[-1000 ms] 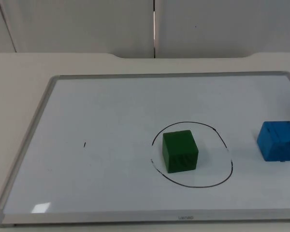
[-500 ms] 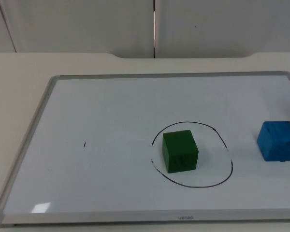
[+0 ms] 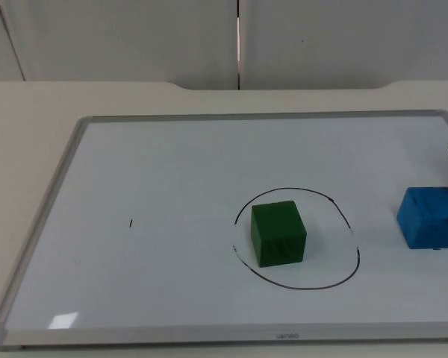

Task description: Push the two cubes into the marked area.

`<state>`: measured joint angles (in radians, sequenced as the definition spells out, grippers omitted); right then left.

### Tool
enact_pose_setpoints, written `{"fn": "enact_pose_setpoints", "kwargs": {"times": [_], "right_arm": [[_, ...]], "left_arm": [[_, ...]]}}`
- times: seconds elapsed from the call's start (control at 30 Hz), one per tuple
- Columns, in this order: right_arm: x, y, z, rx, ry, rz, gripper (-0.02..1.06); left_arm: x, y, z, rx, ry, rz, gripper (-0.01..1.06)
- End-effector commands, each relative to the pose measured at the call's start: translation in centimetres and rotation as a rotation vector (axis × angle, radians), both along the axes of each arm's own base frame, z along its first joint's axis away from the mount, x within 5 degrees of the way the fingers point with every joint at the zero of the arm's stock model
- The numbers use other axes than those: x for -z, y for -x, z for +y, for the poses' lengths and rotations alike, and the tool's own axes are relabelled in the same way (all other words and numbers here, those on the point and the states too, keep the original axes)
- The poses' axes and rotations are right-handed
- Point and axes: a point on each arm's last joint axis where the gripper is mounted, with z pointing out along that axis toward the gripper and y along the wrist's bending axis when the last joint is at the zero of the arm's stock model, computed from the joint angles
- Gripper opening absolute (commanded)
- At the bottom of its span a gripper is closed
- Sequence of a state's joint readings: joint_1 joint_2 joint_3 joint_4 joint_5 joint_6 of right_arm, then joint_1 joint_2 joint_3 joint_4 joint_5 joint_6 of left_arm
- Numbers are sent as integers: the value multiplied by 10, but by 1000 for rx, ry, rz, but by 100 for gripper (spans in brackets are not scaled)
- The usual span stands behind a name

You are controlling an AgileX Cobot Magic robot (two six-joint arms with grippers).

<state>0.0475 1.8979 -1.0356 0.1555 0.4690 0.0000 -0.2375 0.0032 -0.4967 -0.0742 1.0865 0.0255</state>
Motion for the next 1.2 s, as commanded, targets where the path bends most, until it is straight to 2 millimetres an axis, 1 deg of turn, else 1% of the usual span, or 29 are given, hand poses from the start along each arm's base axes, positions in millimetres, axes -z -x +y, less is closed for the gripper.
{"fn": "enact_pose_setpoints", "kwargs": {"times": [0.0,0.17,0.33,0.43,0.73,0.87,0.9,1.0,1.17], "right_arm": [[0,0,1,-9,-5,11,0],[0,2,9,-57,6,20,0],[-1,0,25,-115,14,-24,0],[-1,1,28,-126,15,-24,0],[1,2,27,-152,39,-5,0],[19,3,26,-161,48,53,0],[21,3,26,-159,47,61,0],[26,4,26,-157,44,80,0],[26,4,27,-141,29,81,0]], "left_arm": [[0,0,-1,10,14,-8,0],[0,0,-1,10,14,-8,0],[0,0,-1,10,14,-8,0],[0,0,-1,10,14,-8,0],[0,0,-1,10,14,-8,0],[0,0,-1,10,14,-8,0],[0,0,-1,10,14,-8,0],[0,0,-1,10,14,-8,0],[0,0,-1,10,14,-8,0]]}}
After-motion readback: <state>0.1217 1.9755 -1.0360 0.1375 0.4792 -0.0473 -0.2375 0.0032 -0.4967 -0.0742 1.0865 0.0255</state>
